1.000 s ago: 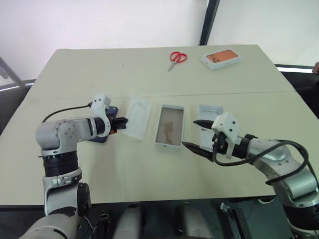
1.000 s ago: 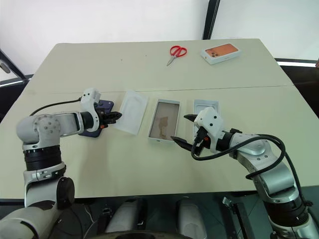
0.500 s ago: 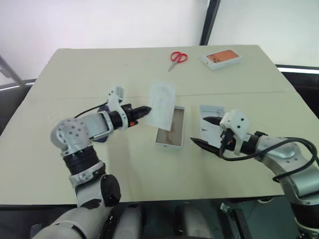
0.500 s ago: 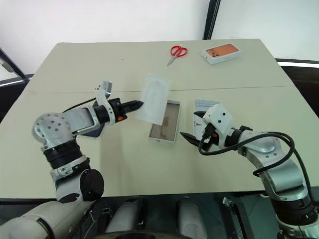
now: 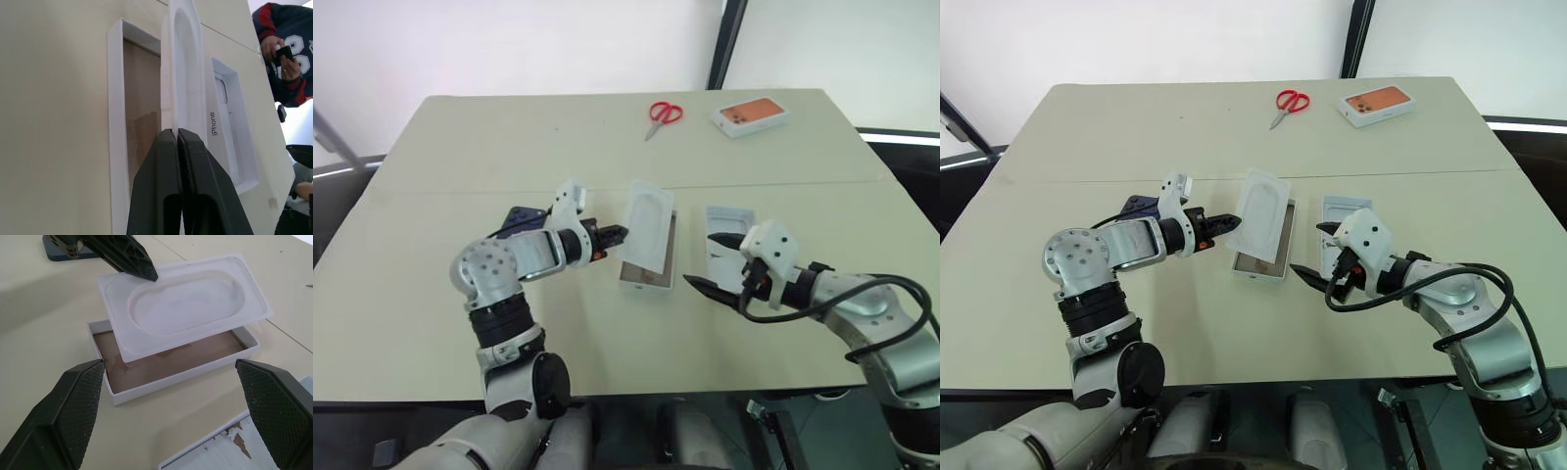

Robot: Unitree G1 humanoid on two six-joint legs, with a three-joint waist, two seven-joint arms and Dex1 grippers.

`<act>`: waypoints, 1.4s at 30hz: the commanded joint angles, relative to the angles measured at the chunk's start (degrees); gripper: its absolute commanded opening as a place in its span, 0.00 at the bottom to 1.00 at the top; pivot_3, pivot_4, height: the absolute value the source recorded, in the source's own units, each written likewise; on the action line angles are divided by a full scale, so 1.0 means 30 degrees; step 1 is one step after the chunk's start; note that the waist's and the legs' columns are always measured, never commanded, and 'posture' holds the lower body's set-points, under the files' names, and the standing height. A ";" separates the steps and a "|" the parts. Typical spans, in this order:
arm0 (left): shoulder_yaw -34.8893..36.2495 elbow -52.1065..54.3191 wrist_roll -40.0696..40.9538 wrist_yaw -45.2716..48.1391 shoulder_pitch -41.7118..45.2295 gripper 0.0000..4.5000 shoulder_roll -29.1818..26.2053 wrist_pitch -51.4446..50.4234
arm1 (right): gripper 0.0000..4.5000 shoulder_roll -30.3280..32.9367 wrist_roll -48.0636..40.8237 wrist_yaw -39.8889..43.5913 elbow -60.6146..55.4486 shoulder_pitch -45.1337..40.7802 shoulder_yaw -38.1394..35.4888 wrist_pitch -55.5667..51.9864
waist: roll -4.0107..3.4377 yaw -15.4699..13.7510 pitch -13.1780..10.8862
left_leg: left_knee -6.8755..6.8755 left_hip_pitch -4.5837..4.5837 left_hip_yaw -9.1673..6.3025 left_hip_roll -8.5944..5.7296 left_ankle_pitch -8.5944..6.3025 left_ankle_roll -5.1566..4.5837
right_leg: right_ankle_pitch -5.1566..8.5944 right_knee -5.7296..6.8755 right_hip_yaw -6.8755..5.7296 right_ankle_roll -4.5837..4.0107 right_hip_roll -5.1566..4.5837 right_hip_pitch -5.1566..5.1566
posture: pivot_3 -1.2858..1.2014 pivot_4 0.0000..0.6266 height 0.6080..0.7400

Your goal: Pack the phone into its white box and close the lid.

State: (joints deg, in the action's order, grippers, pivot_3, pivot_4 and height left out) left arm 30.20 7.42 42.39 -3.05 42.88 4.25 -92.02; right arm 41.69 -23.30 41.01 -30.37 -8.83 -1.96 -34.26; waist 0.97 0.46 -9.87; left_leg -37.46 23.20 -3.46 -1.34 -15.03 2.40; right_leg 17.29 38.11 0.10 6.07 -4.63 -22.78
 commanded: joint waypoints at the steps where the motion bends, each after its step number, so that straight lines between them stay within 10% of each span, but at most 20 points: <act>1: -0.0431 0.0084 0.0895 -0.0656 -0.0097 0.00 0.0188 -0.0159 | 1.00 -0.0027 -0.0041 -0.0062 -0.0697 -0.0153 -0.0054 0.0136 | 0.0000 -0.0005 0.0000 | -0.0002 0.0000 0.0001 -0.0002 0.0000 0.0000 | 0.0000 -0.0001 0.0001 0.0000 -0.0002 0.0001 | 0.52 0.24 1.00; 12: -0.1139 -0.0563 0.2747 -0.2805 -0.0394 0.00 0.0156 -0.0159 | 1.00 -0.0063 -0.0102 -0.0095 -0.0732 -0.0225 0.0085 0.0067 | 0.0001 0.0003 0.0000 | -0.0001 0.0000 -0.0002 -0.0017 0.0001 0.0003 | 0.0000 -0.0002 0.0000 0.0000 -0.0001 0.0001 | 0.52 0.24 1.00; 20: -0.1285 -0.0773 0.4825 -0.4271 -0.0418 0.77 -0.0735 -0.0159 | 1.00 -0.0081 -0.0089 -0.0027 -0.0514 -0.0457 0.0178 0.0153 | 0.0000 0.0008 0.0000 | -0.0001 0.0000 -0.0003 -0.0016 0.0011 0.0020 | 0.0000 -0.0001 0.0001 0.0000 -0.0001 0.0000 | 0.52 0.24 1.00; 29: -0.0374 0.0048 0.6379 -0.3592 0.0193 0.77 -0.3145 -0.0159 | 1.00 -0.0404 0.0144 0.0133 0.0205 -0.1815 0.1115 0.0101 | -0.0001 0.0068 0.0001 | 0.0007 -0.0003 -0.0002 -0.0015 0.0035 0.0063 | 0.0000 0.0005 0.0003 0.0000 0.0011 -0.0009 | 0.52 0.24 1.00; 32: -0.4314 0.2995 0.2707 0.0463 -0.1851 0.78 -0.8057 0.5002 | 0.83 -0.1076 0.1584 -0.0476 0.2193 -0.4230 0.2913 -0.0310 | 0.0000 0.0350 -0.0001 | 0.0028 -0.0019 0.0031 -0.0013 0.0053 0.0093 | -0.0002 0.0009 0.0035 -0.0005 0.0036 -0.0028 | 0.52 0.24 1.00; 39: -0.9513 0.4849 -0.2549 1.0556 -0.7141 0.78 -1.4501 1.5308 | 0.06 -0.2947 0.4889 -0.2479 0.5697 -0.8624 0.5534 -0.1651 | -0.0019 0.0028 0.0005 | 0.0109 -0.0030 0.0075 0.0012 0.0093 0.0163 | 0.0000 -0.0013 0.0098 -0.0018 0.0002 -0.0064 | 0.52 0.24 1.00; 42: -0.9076 0.4523 -0.2432 1.3758 -0.9060 0.78 -1.5471 1.7446 | 0.06 -0.3423 0.6191 -0.2334 0.6762 -1.0006 0.7135 -0.2149 | -0.0017 0.0060 0.0004 | 0.0084 0.0021 0.0067 0.0013 0.0082 0.0143 | -0.0001 -0.0022 0.0098 -0.0024 -0.0017 -0.0095 | 0.52 0.24 1.00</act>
State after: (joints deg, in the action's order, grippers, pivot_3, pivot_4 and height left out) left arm 1.54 19.84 35.48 33.24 15.87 -41.08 -44.12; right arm 32.07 -6.77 34.13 -10.27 -37.38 18.11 -40.53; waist 0.92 0.64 -9.86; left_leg -37.22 23.32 -3.28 -1.29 -14.85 2.71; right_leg 17.28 38.05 0.39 6.00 -4.68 -23.13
